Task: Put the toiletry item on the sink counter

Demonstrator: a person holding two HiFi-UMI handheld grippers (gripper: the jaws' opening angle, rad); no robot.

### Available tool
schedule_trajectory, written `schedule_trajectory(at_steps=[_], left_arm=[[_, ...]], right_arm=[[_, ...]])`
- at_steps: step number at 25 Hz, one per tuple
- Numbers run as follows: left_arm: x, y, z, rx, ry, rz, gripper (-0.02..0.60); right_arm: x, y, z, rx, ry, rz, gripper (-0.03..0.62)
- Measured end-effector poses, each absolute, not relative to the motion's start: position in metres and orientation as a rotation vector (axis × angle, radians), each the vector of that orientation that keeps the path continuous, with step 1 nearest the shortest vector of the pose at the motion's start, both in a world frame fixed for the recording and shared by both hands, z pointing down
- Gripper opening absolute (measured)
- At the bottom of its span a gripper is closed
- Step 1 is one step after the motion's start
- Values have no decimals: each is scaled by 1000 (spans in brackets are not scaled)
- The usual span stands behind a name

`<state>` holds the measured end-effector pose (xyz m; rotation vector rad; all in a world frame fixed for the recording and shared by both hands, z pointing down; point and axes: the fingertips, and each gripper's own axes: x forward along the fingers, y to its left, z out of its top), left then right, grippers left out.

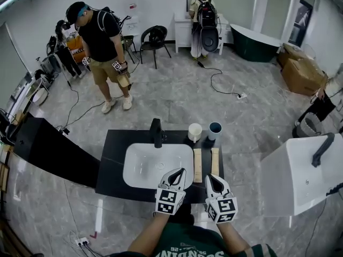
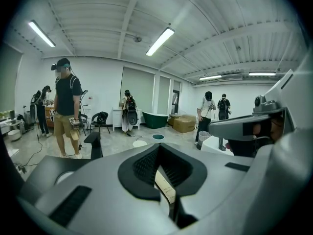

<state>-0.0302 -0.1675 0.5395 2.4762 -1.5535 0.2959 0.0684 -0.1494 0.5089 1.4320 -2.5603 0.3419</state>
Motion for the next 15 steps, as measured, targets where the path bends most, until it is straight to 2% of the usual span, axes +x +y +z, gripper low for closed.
schedule_trajectory(at_steps=[15], left_arm=[[-20, -156, 559, 2460, -1495, 338, 11]], right_arm=[[73, -139, 513, 1417, -2555, 362, 40]])
